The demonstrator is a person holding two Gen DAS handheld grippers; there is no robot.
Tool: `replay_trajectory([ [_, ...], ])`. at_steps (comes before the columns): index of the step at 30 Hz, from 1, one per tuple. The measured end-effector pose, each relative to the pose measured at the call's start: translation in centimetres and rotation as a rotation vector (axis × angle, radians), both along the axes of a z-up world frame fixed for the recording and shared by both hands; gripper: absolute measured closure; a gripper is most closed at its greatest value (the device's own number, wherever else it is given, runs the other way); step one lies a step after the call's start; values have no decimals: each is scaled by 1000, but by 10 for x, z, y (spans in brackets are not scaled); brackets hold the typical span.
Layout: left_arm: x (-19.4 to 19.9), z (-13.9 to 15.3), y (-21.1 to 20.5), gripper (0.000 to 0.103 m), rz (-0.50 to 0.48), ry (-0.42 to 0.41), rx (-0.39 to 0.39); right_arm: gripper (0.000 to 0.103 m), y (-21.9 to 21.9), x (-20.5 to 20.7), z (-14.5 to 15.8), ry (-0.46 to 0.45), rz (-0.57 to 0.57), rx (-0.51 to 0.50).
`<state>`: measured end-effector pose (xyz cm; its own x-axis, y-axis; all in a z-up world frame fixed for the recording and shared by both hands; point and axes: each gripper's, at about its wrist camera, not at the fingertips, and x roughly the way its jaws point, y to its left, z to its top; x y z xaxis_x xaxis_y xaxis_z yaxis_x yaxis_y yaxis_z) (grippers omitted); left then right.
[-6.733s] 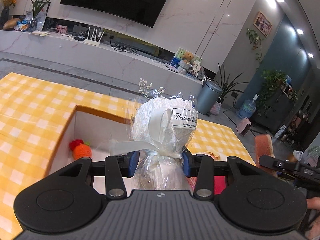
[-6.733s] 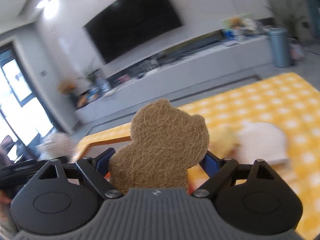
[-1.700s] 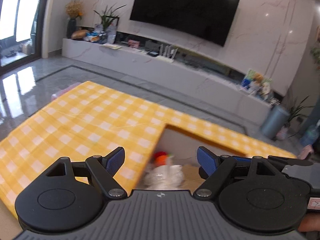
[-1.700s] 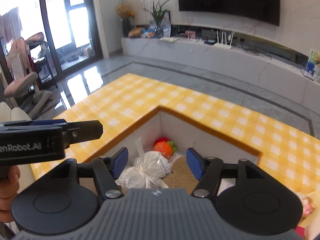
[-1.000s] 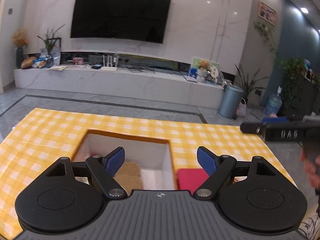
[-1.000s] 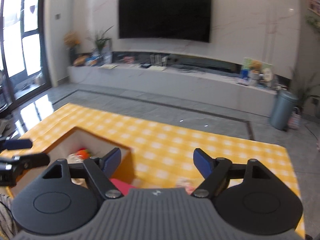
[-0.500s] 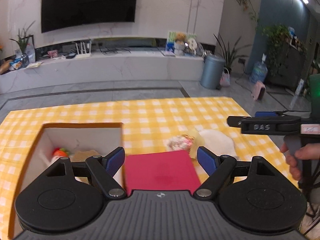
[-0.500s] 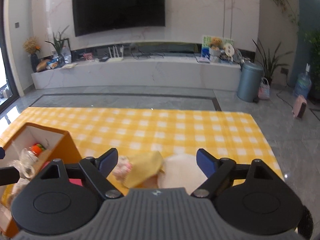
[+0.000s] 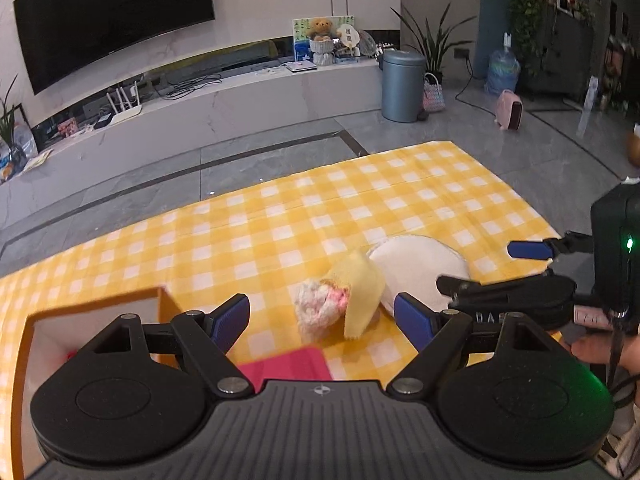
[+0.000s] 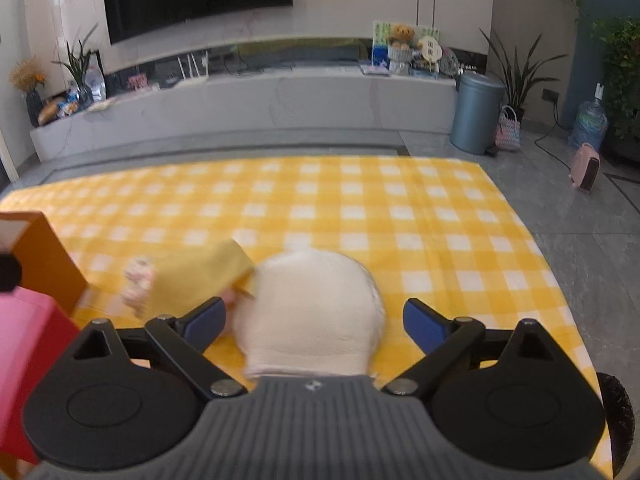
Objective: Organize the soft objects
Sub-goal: 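Grasp the yellow cloth with the left tool while the right tool approaches the white terry pad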
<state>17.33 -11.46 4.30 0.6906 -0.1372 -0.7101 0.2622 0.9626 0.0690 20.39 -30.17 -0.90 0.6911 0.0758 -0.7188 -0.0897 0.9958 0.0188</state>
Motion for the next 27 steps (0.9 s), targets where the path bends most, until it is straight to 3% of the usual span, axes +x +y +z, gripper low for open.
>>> replay_trajectory([
  [3,13,-9,-11,7,-59,3,-4,9,-10,9,-13,16,-45,-6],
  [7,44,-31,-24,8,-115,115,-51,9,-20,14,-21,37,-105,22],
  [9,58,-37,-31,9,-131,131,-48,9,-22,13,-22,33,-107,28],
  [18,97,-67,-59,9,-111,202,122,9,-26,15,-26,28,-114,8],
  [24,104,-82,-65,17,-107,206,170,9,-24,15,-26,22,-101,-18],
  [27,107,-89,-70,33,-114,222,200,9,-24,14,-24,22,-115,-19],
])
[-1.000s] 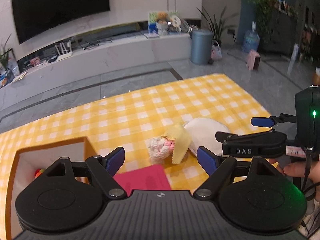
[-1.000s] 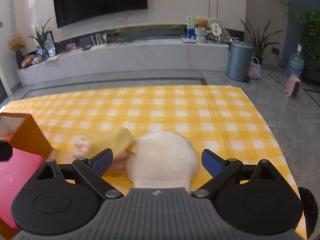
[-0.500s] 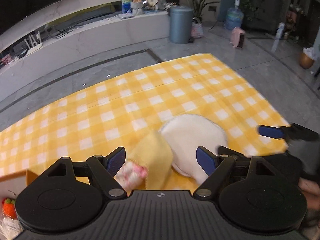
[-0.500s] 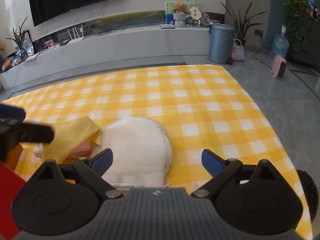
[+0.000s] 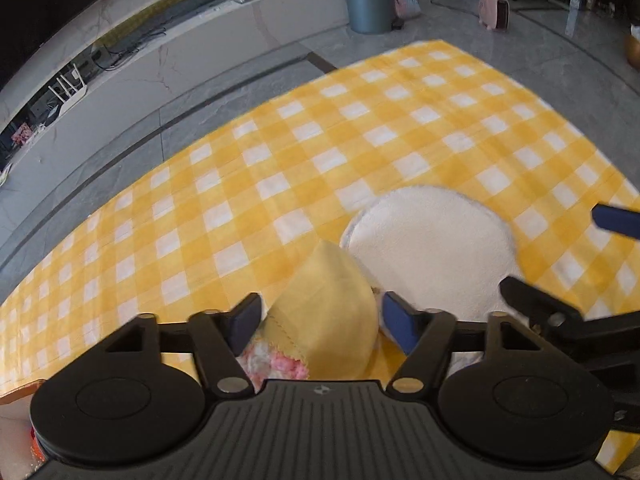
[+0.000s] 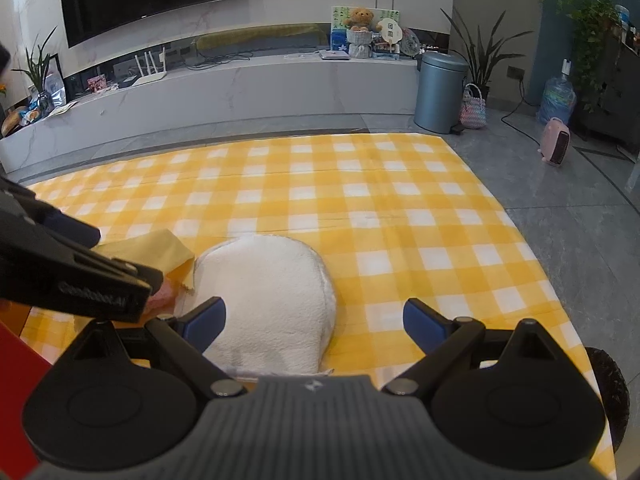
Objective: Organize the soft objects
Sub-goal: 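Grasp the yellow cloth with the left tool while the right tool approaches the white terry pad, then grasp and lift the white terry pad with the right tool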
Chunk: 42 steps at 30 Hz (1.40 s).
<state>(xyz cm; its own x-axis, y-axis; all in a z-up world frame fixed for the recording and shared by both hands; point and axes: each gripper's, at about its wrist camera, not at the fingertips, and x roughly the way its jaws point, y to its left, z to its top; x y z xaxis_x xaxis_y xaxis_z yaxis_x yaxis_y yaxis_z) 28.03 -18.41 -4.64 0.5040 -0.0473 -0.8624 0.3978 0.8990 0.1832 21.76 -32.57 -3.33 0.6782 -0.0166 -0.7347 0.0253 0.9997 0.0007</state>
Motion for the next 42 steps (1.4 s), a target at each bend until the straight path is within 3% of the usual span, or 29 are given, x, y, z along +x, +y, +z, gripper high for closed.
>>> replay_trajectory([
  [1,0,-3,-2,42,-10,12,8,9,-1,0,0,1,-4,-2],
  [6,-10,-16,-14,61,-71,27,91,9,-1,1,-2,12,-5,-7],
  [11,-20,-22,-23,69,-101,40,151,9,0,1,-3,13,-2,-29],
  [19,-31,-7,-14,73,-74,90,50,9,-5,-1,-2,22,-7,-17],
  [30,-61,45,15,77,-55,108,-243,9,-15,-2,-7,44,-14,37],
  [37,-68,55,27,77,-68,104,-300,8,-10,4,-18,77,5,106],
  [42,-68,38,27,72,-54,122,-263,5,-3,11,-29,98,22,133],
])
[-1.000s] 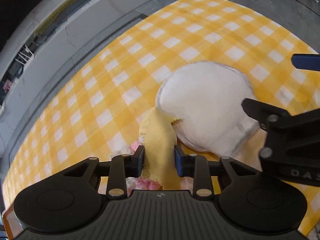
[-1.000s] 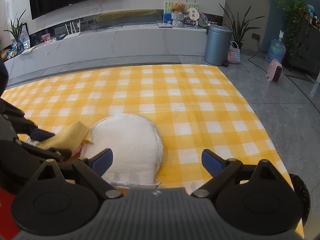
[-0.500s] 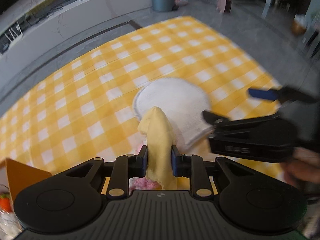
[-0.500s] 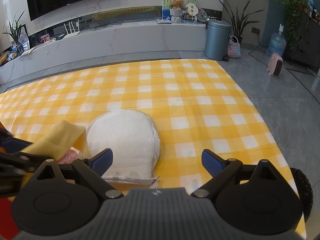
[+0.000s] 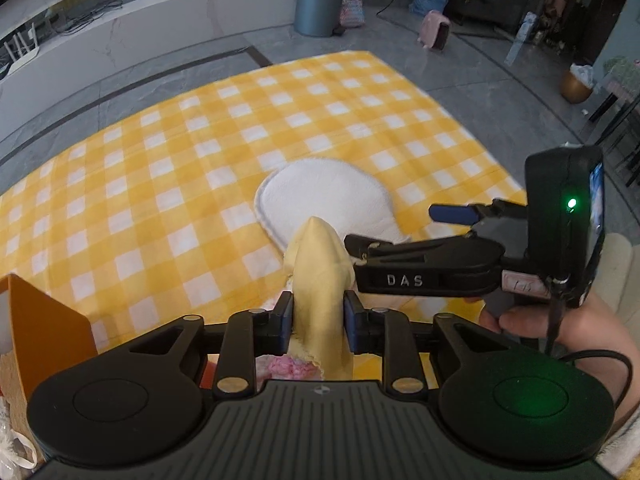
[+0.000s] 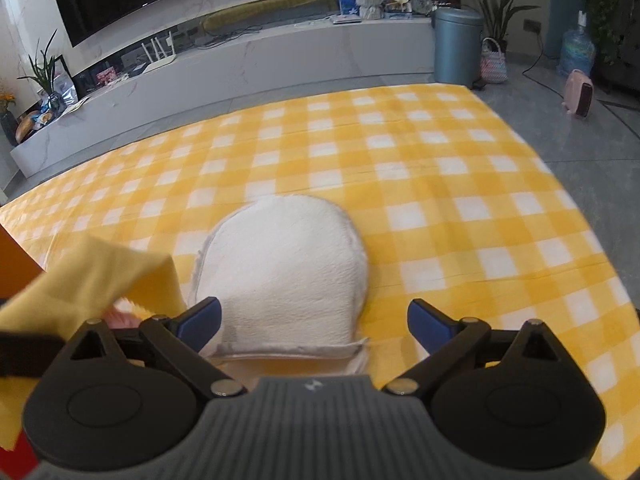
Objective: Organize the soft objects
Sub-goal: 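Grasp and lift the white terry pad with the right tool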
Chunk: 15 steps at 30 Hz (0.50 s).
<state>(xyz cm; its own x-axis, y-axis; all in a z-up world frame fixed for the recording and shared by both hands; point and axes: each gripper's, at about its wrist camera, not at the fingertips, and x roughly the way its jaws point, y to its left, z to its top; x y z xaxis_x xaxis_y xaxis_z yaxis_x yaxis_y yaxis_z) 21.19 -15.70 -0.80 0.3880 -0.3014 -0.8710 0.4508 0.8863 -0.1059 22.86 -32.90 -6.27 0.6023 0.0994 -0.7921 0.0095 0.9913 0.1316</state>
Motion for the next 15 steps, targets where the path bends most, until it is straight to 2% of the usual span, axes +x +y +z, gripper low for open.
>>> replay_trajectory([
  [2,0,-5,0,72,16,-17,11,4,2,4,-8,-13,7,5],
  [5,-3,-4,2,72,19,-33,3,6,4,12,-23,40,12,-4],
  [6,-3,-4,2,82,12,-36,5,9,2,13,-25,45,11,14],
  [7,-5,-4,2,101,0,-39,9,17,0,12,-25,43,14,39],
  [8,-5,-4,2,101,-10,-40,15,36,-2,11,-23,35,17,52],
  [10,-8,-3,1,101,-20,-47,16,54,-5,9,-17,37,9,67],
  [12,-10,-4,1,102,-31,-43,16,63,-9,7,-15,47,4,109],
  [14,-11,-5,1,102,-25,-35,16,89,-11,5,-12,65,19,130],
  [15,-12,-5,2,102,-22,-32,13,89,-10,4,-9,71,26,123],
])
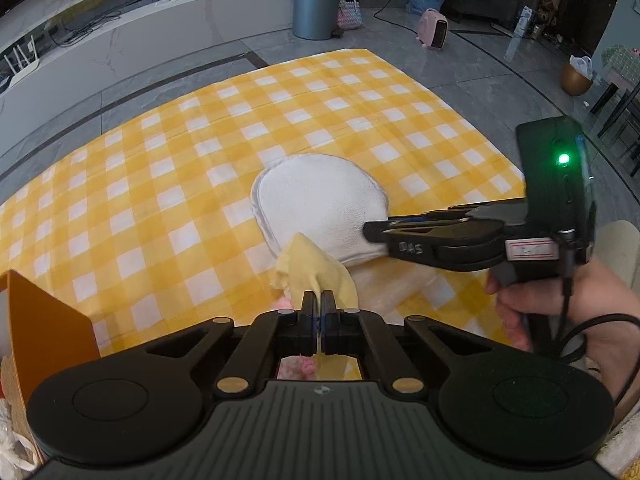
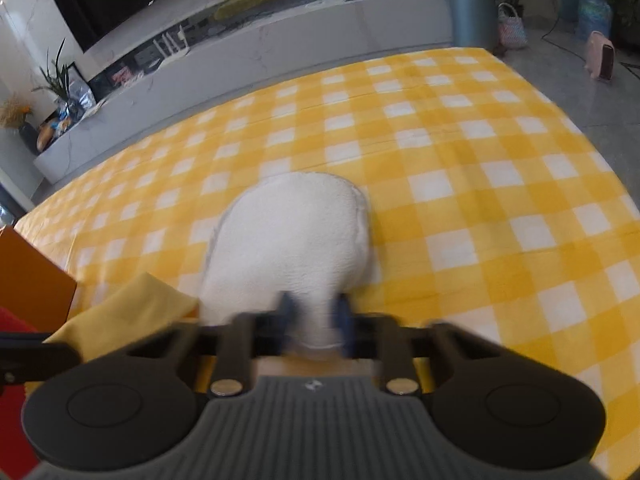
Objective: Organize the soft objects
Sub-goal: 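Grasp and lift the white terry pad with the right tool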
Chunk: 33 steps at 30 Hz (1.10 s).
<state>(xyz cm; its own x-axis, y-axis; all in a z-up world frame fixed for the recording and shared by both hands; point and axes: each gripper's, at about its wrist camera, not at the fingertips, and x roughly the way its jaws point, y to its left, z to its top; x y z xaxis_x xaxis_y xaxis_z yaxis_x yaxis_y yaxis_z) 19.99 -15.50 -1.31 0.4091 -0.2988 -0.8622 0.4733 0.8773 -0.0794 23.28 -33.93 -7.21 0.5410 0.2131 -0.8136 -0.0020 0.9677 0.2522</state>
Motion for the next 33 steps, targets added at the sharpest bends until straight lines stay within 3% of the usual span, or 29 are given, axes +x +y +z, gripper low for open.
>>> replay_trajectory([
  [4,-7,9,5,102,6,-3,-27,88,0,-9,16,-13,6,-22],
  [7,-17,22,10,102,9,-27,-66,73,-1,-16,25,-55,12,-46],
  [11,-31,39,23,102,24,-57,-131,42,6,-18,23,-54,70,-108],
  [14,-40,47,34,102,39,-80,-163,25,17,-16,18,-50,102,-136],
  [20,-51,53,53,102,75,-105,-221,3,28,-5,13,-46,45,-50],
  [23,-54,54,60,102,87,-116,-243,3,40,-2,13,-69,33,-69],
  [29,-56,51,67,102,93,-115,-267,3,60,3,-8,-36,64,-234],
  [33,-57,48,72,102,90,-113,-280,3,66,4,-19,-21,93,-293],
])
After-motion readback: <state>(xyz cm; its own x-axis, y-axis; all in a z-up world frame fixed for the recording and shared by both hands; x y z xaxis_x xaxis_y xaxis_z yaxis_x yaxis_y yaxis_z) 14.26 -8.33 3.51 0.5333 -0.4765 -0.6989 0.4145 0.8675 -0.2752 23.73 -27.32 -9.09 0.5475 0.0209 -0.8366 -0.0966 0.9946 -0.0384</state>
